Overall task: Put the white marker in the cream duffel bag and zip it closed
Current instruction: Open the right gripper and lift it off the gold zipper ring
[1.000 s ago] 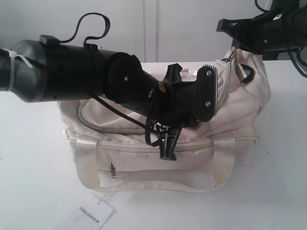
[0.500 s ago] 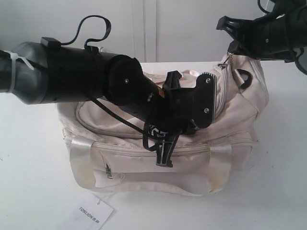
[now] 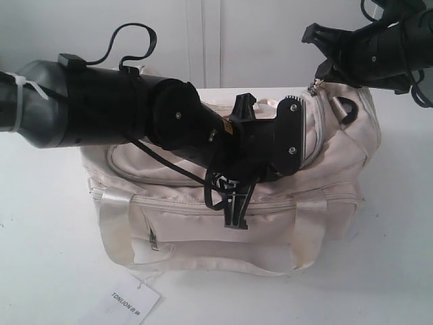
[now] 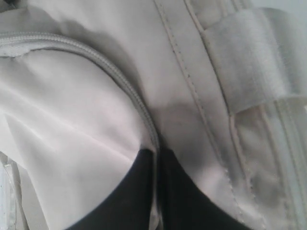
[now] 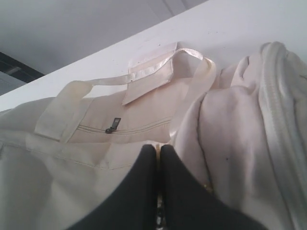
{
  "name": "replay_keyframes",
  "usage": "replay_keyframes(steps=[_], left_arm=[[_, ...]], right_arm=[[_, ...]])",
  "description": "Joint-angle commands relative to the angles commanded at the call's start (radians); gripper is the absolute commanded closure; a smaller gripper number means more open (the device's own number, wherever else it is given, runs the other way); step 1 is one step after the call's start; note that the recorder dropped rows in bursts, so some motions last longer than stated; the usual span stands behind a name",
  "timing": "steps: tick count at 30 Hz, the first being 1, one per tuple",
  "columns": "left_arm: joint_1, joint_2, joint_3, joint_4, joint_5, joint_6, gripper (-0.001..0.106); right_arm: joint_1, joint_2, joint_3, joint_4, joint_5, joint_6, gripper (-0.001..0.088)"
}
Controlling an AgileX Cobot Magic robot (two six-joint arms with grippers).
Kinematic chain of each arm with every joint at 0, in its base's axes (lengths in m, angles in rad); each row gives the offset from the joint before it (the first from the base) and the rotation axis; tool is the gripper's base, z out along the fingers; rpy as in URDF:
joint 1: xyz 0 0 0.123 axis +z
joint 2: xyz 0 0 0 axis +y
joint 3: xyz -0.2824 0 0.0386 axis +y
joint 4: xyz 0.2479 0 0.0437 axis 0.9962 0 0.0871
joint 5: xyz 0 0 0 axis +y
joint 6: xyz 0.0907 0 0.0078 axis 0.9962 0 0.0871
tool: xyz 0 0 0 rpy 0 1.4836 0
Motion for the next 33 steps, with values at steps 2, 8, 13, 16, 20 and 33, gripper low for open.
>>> replay_keyframes(steps=[2,8,13,16,20,33], left_arm=[[0.0,0.0,0.0,0.0,-0.002,0.0,0.105],[0.0,0.0,0.0,-0.009,-0.002,0.0,0.105],[0.0,0.0,0.0,-0.023,-0.004,0.0,0.105],[0.0,0.0,0.0,-0.023,-0.004,0.0,0.105],[0.0,0.0,0.0,-0.023,-0.004,0.0,0.105],[0.0,0.0,0.0,-0.032,-0.006,0.0,0.105]], right_arm=[[0.023,0.0,0.0,0.0,0.0,-0.025,0.0781],[0.055,0.0,0.0,0.0,0.004,-0.046,0.0683],[0.055,-0.004,-0.002,0.013,0.032,-0.044,0.0587],[0.055,-0.004,-0.011,0.039,0.074,-0.058,0.0574],[0.055,-0.005,-0.033,0.044,0.098,-0.063,0.0574],[0.053,-0.081,-0.057,0.037,0.11,-0.063,0.0574]])
